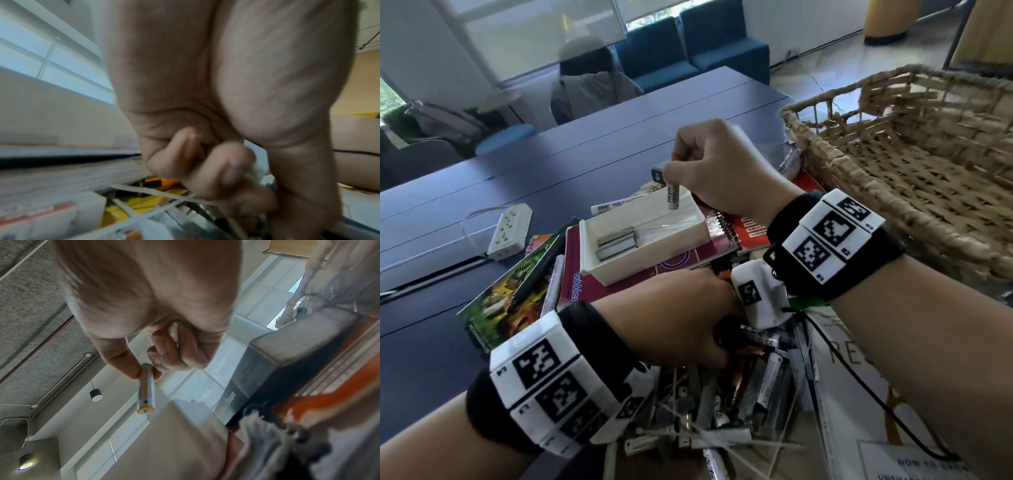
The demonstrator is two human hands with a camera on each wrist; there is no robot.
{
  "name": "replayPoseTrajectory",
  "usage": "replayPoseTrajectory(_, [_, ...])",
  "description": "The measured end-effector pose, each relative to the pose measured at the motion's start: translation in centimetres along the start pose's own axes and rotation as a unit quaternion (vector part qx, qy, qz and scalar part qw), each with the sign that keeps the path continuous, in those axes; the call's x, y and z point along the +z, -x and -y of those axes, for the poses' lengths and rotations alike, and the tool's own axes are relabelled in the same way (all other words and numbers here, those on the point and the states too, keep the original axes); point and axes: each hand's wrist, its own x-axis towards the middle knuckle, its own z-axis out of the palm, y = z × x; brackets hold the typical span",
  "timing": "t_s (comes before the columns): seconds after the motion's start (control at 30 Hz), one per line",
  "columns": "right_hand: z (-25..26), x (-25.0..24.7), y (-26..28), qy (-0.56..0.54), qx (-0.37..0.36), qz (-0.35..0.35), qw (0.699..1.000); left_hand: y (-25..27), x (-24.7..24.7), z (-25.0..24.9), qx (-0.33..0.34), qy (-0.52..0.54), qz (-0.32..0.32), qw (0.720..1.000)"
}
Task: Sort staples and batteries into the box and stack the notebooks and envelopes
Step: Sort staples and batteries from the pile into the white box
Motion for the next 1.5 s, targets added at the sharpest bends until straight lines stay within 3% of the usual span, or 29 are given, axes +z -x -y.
replayPoseTrajectory(0.13, [0.0,-0.1,-0.1,-0.024,0.001,-0.030,0.999,0.5,-1.2,0.6,-0.027,0.017,0.017,0.999])
replayPoseTrajectory(0.3, [-0.3,-0.6,-0.3,-0.058,0.016,-0.010,0.998,2.4,-3.5,3.4,-0.061,0.169,0.009,0.984])
replayPoseTrajectory(0.37, [-0.6,-0.5,-0.3,-0.070,0.025,0.014,0.997,3.8,-4.0,4.8,-0.058,0.296,-0.010,0.953])
replayPoseTrajectory(0.43, [-0.7,-0.2,-0.3,-0.063,0.028,0.037,0.997,5.0,-3.8,6.2,-0.046,0.396,-0.074,0.914])
replayPoseTrajectory(0.57, [-1.1,0.6,-0.3,-0.035,0.024,0.078,0.996,5.0,-1.9,7.9,-0.071,0.496,-0.258,0.826])
replayPoseTrajectory(0.67, [-1.2,0.8,-0.3,0.001,0.017,0.086,0.996,4.3,-1.0,8.2,-0.081,0.529,-0.349,0.769])
replayPoseTrajectory(0.87, [-1.3,1.4,-0.7,0.049,0.011,0.095,0.994,3.7,-0.7,8.4,-0.137,0.475,-0.427,0.757])
replayPoseTrajectory(1.07, [-1.2,1.4,-0.5,0.061,0.008,0.103,0.993,3.3,-0.2,9.0,-0.173,0.448,-0.447,0.755])
replayPoseTrajectory(1.37, [-1.1,1.2,-0.3,0.076,0.000,0.101,0.992,3.6,-0.3,8.9,-0.136,0.505,-0.454,0.721])
replayPoseTrajectory(1.5, [-1.1,1.2,-0.5,0.072,0.005,0.100,0.992,3.5,-0.3,8.7,-0.113,0.501,-0.447,0.733])
